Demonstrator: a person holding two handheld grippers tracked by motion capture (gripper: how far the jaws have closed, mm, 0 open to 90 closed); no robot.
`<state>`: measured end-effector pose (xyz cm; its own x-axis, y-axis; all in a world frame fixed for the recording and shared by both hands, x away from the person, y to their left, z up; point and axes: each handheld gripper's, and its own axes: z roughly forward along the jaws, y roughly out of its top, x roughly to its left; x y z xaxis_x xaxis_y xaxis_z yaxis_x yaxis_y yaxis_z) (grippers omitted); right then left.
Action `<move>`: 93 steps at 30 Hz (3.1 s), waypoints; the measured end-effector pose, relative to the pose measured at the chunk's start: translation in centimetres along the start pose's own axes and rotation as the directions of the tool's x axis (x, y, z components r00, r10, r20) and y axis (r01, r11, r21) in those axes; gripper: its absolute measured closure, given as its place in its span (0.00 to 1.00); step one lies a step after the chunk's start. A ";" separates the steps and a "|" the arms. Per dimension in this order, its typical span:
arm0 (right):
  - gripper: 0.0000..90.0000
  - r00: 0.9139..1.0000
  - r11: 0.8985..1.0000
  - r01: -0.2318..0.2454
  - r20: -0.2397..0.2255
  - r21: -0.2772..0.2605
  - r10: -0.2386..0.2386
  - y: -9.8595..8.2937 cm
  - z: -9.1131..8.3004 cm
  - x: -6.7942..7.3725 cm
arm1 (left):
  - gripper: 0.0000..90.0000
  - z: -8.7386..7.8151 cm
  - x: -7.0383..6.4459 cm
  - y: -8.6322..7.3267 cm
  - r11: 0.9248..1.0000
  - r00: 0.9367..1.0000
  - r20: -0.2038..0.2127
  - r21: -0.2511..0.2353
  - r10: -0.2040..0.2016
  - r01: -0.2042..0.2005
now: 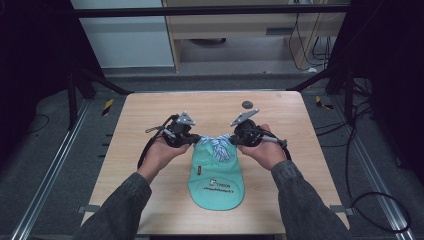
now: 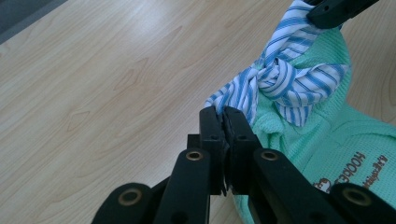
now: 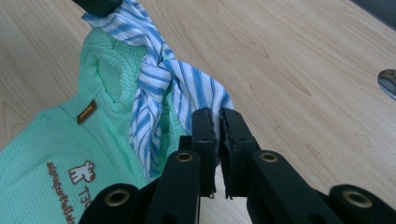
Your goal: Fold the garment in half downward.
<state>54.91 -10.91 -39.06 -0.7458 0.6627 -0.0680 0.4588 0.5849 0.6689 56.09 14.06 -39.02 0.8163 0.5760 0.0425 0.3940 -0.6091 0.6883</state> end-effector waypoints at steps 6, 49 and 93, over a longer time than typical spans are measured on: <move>0.94 1.000 1.000 0.012 0.004 0.003 -0.012 0.3 0.0 -0.1 | 0.97 -0.2 0.1 0.1 1.000 1.000 -0.003 0.000 0.003 -0.003; 0.95 0.999 0.999 0.042 0.017 -0.024 -0.042 2.2 -0.6 -0.8 | 0.97 -1.1 1.9 2.0 1.000 1.000 -0.010 -0.014 0.009 -0.009; 0.95 0.996 0.997 0.069 0.056 -0.029 -0.068 2.6 0.4 -1.2 | 0.97 -1.2 2.0 2.8 0.998 0.996 -0.072 -0.010 0.056 -0.057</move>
<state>57.21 -10.01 -37.59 -0.7470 0.6467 -0.1543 0.3919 0.6157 0.6836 58.37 14.17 -36.17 0.8046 0.5786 0.1331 0.3423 -0.6353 0.6923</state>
